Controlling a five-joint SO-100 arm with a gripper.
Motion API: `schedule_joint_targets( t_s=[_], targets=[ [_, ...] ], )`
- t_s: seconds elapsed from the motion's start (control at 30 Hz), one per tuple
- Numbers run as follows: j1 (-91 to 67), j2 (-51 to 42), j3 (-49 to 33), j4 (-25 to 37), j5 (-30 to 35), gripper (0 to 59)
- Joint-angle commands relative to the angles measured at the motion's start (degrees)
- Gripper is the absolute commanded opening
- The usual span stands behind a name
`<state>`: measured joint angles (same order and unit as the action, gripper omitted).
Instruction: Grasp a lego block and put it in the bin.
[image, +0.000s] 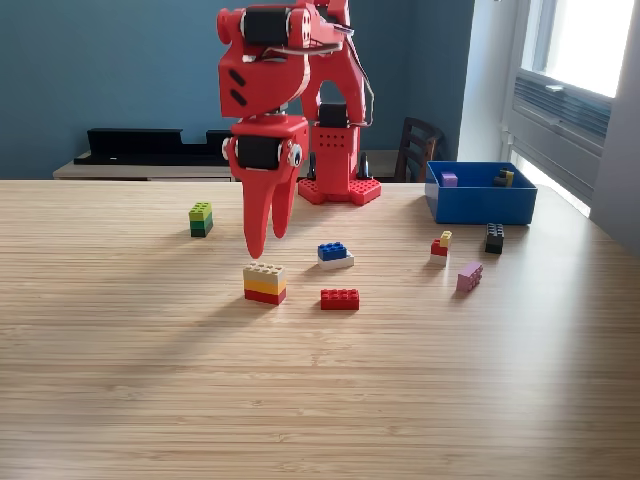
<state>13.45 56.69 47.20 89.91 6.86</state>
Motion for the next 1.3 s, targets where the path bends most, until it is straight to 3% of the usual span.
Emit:
schedule_joint_targets(
  t_s=[0.03,0.67,0.73,0.83,1.17,1.3],
  targets=[
    [0.9,-4.1,-10.9,2.2,-0.8,24.8],
    [1.0,-18.3,-27.9,8.5,-3.0,16.0],
    [1.2,-18.4,-27.9,8.5,-3.3,11.4],
    [1.5,-18.4,-28.4,8.8,-3.4,0.0],
    [2.6,-17.8,-30.0,10.5,-3.1,0.0],
    [2.5,-17.6,-26.7,10.5,-2.8,0.0]
  ],
)
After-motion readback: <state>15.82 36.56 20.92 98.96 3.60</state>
